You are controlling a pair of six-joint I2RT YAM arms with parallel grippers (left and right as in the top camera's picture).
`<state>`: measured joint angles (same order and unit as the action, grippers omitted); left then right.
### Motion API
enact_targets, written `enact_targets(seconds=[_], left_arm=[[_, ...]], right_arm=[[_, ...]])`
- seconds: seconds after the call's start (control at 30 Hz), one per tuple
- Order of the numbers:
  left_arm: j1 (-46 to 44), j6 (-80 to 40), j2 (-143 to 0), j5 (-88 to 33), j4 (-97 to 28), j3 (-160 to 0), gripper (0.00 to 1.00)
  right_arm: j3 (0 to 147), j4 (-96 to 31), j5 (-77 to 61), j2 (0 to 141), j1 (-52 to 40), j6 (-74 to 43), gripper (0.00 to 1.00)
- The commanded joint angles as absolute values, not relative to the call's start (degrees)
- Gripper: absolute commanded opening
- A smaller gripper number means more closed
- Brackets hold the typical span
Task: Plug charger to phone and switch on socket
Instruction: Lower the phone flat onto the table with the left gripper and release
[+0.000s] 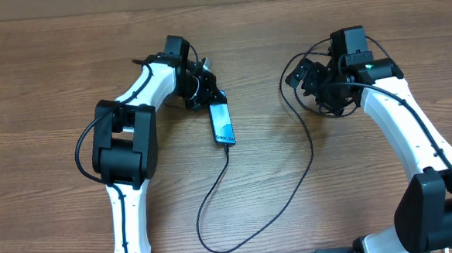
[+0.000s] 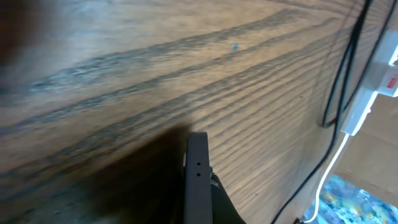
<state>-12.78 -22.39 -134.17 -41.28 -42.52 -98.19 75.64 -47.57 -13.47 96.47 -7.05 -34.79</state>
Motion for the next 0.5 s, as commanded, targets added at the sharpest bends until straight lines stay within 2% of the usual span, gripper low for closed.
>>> enact_targets(seconds=[0.0, 0.17, 0.3, 0.47], left_arm=[[-13.5, -23.4, -133.8, -40.1, -42.6, -97.6, 0.06], [-13.6, -23.4, -133.8, -40.0, -42.7, -97.6, 0.15], [-13.6, -23.4, -133.8, -40.0, -42.8, -97.6, 0.14], [-13.6, -23.4, -133.8, -40.0, -42.9, -97.6, 0.19]], right_arm=[[76.2, -47.3, -12.9, 94.9, -6.7, -34.4, 1.0], [76.2, -47.3, -12.9, 94.9, -6.7, -34.4, 1.0], [76.2, -47.3, -12.9, 94.9, -6.7, -34.4, 1.0], [76.2, -47.3, -12.9, 94.9, -6.7, -34.4, 1.0]])
